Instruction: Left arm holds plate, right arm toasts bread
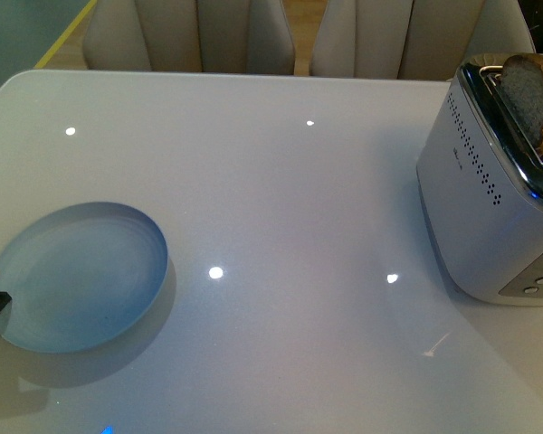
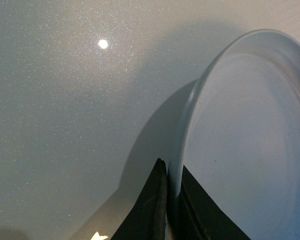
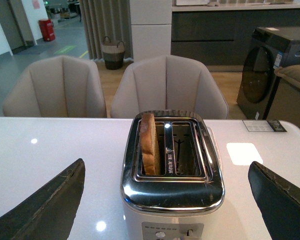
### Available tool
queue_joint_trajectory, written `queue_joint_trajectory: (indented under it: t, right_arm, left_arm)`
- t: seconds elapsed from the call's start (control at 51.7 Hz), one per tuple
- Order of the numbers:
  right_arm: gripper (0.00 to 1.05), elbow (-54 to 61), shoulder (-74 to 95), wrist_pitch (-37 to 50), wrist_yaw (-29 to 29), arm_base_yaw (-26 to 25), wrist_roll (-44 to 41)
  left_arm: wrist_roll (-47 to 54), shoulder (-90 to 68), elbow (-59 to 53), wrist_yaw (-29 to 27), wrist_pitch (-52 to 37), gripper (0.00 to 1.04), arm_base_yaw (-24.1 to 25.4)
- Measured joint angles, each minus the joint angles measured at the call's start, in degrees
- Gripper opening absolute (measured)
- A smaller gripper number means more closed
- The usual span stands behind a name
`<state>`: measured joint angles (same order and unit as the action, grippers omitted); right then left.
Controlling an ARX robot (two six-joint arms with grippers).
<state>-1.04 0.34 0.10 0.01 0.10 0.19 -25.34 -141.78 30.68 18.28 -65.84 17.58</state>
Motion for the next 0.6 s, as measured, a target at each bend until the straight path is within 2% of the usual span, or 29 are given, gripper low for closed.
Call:
queue_joint_trajectory:
  t: [0.445,0.599]
  right_arm:
    - [0.96,0.0,0.0,0.0,0.0,0.0,0.0]
    - [0.96,0.0,0.0,0.0,0.0,0.0,0.0]
  left_arm:
    - [-2.03,-2.89,0.17,-0.13,-2.78,0.03,-0.55]
    - [-2.62,-2.89,-0.09,-0.26,-3.69,0.34,-0.76]
